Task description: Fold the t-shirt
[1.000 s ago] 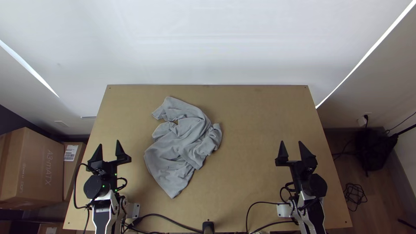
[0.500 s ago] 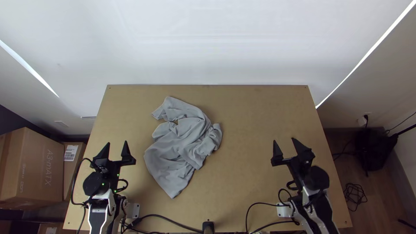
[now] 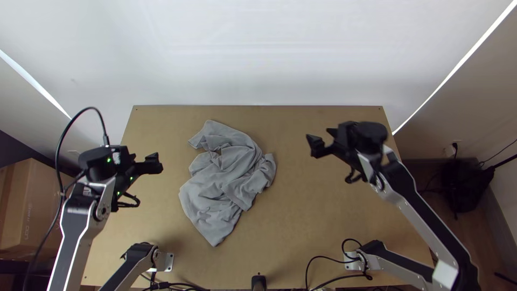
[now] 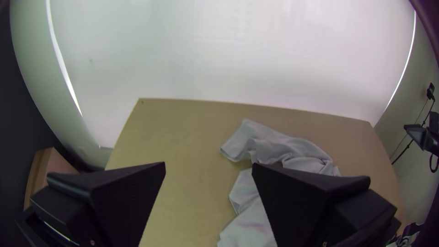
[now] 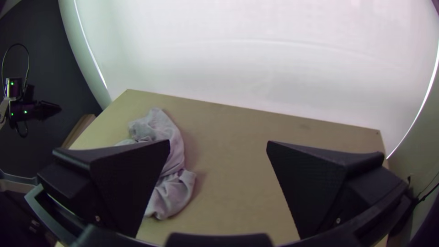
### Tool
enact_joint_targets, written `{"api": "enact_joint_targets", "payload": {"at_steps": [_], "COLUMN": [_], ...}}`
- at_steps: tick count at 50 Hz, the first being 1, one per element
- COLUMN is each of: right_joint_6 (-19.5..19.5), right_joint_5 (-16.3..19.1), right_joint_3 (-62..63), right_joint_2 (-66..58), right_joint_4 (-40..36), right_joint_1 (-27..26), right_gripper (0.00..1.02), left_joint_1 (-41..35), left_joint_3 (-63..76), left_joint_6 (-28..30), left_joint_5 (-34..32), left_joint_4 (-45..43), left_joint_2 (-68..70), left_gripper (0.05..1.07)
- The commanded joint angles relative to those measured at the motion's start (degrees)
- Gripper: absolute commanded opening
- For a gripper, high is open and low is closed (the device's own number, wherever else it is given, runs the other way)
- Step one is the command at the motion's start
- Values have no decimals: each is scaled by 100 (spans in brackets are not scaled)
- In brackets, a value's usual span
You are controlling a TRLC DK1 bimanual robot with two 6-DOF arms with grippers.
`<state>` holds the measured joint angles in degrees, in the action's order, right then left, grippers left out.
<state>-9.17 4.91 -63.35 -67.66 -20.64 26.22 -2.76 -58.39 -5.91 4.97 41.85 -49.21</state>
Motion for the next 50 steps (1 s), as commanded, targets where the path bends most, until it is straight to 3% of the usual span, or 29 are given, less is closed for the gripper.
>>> {"api": "enact_joint_targets", "payload": {"at_steps": [1, 8, 18, 29, 35, 42, 50], "right_joint_6": [-630, -1008, -1140, -1113, -1113, -1245, -1377], "right_joint_5": [107, 133, 221, 608, 836, 880, 933], "right_joint_3": [-678, -1373, -2577, -4106, -5468, -7182, -7200], "right_joint_2": [-951, -2050, -3649, -5187, -6145, -7182, -7385], "right_joint_4": [-344, -985, -2225, -2172, -2365, -2822, -2444], "right_joint_1": [349, 753, 964, 964, 973, 1008, 1105], "right_gripper": [98, 98, 98, 97, 89, 89, 59], "left_joint_1": [-189, -515, -532, -541, -532, -479, -453], "left_joint_3": [-419, -401, -278, -76, 73, 161, 214], "left_joint_6": [-323, -507, -525, -525, -613, -877, -903], "left_joint_5": [-49, -58, -58, -278, -313, -321, -321], "left_joint_4": [447, 693, 737, 746, 746, 773, 799], "left_joint_2": [-361, -352, -317, -229, -177, -18, 105], "left_gripper": [102, 102, 102, 102, 102, 102, 102]}}
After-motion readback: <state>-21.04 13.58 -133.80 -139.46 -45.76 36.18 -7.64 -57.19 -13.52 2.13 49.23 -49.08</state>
